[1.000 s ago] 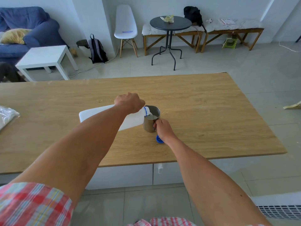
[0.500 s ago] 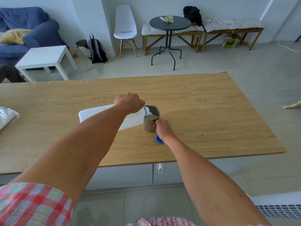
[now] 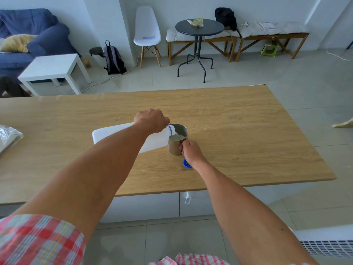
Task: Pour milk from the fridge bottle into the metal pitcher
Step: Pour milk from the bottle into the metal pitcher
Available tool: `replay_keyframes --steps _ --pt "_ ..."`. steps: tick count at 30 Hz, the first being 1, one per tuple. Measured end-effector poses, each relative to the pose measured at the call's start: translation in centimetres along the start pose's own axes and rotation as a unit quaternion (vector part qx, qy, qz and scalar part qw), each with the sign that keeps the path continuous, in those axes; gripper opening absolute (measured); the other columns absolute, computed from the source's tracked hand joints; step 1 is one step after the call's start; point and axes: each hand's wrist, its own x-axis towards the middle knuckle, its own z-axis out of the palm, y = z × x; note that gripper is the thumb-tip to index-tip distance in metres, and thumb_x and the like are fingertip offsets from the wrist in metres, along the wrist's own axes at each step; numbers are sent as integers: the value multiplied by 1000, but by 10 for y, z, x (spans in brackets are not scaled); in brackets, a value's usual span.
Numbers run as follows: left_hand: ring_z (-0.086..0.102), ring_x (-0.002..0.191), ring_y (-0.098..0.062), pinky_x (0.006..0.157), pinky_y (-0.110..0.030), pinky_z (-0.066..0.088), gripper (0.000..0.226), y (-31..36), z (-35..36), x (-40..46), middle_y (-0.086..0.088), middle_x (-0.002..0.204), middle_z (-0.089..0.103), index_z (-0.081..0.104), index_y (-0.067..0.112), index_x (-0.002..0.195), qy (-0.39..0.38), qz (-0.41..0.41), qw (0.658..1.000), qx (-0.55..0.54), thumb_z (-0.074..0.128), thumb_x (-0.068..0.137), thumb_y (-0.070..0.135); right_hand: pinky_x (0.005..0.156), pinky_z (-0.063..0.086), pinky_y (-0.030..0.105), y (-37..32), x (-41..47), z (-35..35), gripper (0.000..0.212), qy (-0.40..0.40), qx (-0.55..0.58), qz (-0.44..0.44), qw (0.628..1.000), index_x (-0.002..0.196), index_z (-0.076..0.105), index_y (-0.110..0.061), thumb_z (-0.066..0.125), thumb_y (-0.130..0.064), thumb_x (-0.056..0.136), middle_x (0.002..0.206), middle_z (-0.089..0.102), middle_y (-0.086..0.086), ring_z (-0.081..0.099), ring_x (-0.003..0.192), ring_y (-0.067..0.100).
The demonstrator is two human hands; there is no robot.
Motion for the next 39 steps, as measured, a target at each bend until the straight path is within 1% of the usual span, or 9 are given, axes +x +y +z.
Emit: replay_keyframes --steps 3,10,15,21,25,30,35,39 --pt "54 71 -24 67 -34 40 36 0 -1 -1 -6 81 59 54 15 75 -1 -1 1000 0 40 98 39 66 33 36 0 0 0 31 0 1 3 1000 73 51 -14 36 -16 100 73 50 5 42 69 19" --pt "57 75 -26 67 -35 40 36 0 -1 -1 -7 82 59 54 15 75 1 2 1000 -1 40 98 39 68 34 38 0 0 0 30 1 2 7 1000 74 52 -15 36 -18 99 72 50 4 43 71 20" --pt "59 79 -28 69 -35 41 36 0 -1 0 -7 83 60 54 15 75 -1 3 1000 2 40 99 39 65 34 35 0 0 0 31 2 4 6 1000 72 52 -15 36 -17 99 72 50 4 43 70 20" --pt "57 77 -27 68 -35 40 35 1 -1 -1 -6 81 59 53 15 74 -2 1 1000 -4 41 98 38 67 33 37 0 -1 -1 27 1 5 5 1000 78 53 -12 36 -17 98 77 49 9 41 73 22" --pt "54 70 -24 66 -35 40 35 0 -2 -1 -6 81 58 53 15 74 -2 1 1000 -5 41 99 37 65 32 37 0 -1 -1 25 0 3 2 1000 79 52 -12 35 -17 97 77 48 9 40 72 21" --pt "58 79 -28 68 -35 40 35 2 -3 -2 -6 81 56 51 15 74 -4 0 1000 -2 40 99 37 65 32 37 0 -1 -2 26 -3 2 1 1000 77 51 -13 35 -18 97 72 46 5 40 69 19" --pt "55 71 -24 64 -33 39 35 1 -3 -1 -6 82 58 54 14 76 -3 -2 1000 -1 40 98 38 65 31 37 -2 -2 -2 26 -6 2 -3 1000 77 50 -12 35 -17 98 72 45 5 39 68 19" --pt "59 78 -28 65 -34 39 36 2 -3 -1 -7 83 59 54 15 76 -4 -2 1000 3 40 99 38 65 31 37 -1 -2 -2 26 -5 4 -3 1000 77 50 -11 35 -16 98 70 45 4 39 68 19"
